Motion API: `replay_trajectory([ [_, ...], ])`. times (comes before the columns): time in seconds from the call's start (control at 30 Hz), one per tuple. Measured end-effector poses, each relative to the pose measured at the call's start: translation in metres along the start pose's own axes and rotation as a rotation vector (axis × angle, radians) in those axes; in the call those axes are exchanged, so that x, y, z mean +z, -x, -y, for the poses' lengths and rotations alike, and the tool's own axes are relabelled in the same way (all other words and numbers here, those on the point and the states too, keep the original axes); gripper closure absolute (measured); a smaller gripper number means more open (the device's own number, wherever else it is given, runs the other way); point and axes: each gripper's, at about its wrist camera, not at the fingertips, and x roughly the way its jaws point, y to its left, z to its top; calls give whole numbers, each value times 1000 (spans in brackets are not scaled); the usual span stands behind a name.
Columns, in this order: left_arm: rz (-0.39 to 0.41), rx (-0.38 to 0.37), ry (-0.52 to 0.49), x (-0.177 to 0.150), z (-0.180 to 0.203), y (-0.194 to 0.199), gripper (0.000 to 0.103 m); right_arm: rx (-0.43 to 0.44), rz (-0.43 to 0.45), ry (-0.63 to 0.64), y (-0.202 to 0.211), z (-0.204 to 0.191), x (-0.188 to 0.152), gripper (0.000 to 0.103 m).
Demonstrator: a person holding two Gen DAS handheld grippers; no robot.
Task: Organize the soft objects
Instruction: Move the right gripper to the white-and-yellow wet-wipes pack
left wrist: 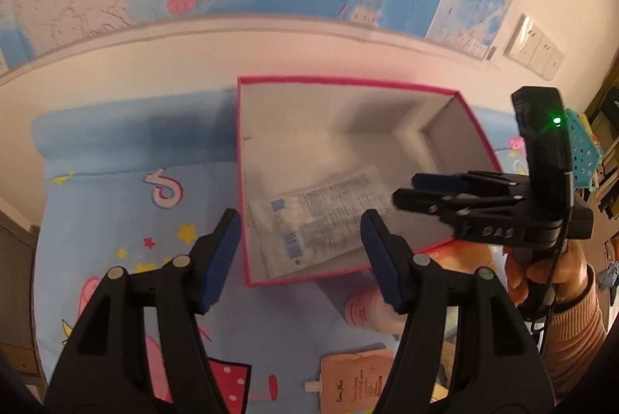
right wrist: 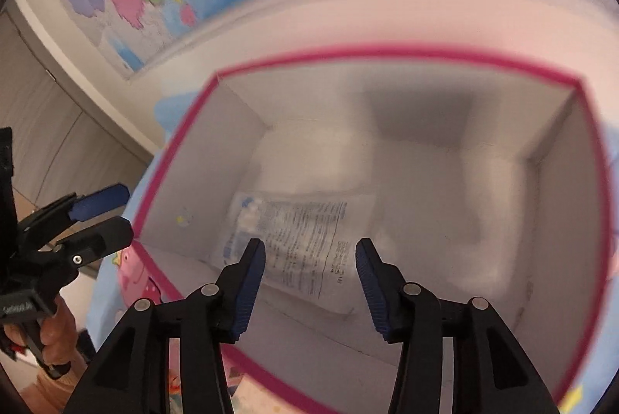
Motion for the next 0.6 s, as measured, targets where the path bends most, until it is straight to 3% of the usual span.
replay_trajectory([
  [0.13, 69, -64, -52, -20, 12, 35, 37, 15, 101, 55, 50, -11, -11, 51],
  [0.2, 90, -91, -87, -27, 22, 45, 31, 26, 147, 86, 78, -17, -22, 43],
  [0.3, 108, -135, -143, -46, 33, 64, 29, 28, 194, 130, 110, -23, -43, 40],
  [0.6, 56, -260, -256, -97, 83, 69, 29, -36, 172, 107, 152, -8, -124, 38],
])
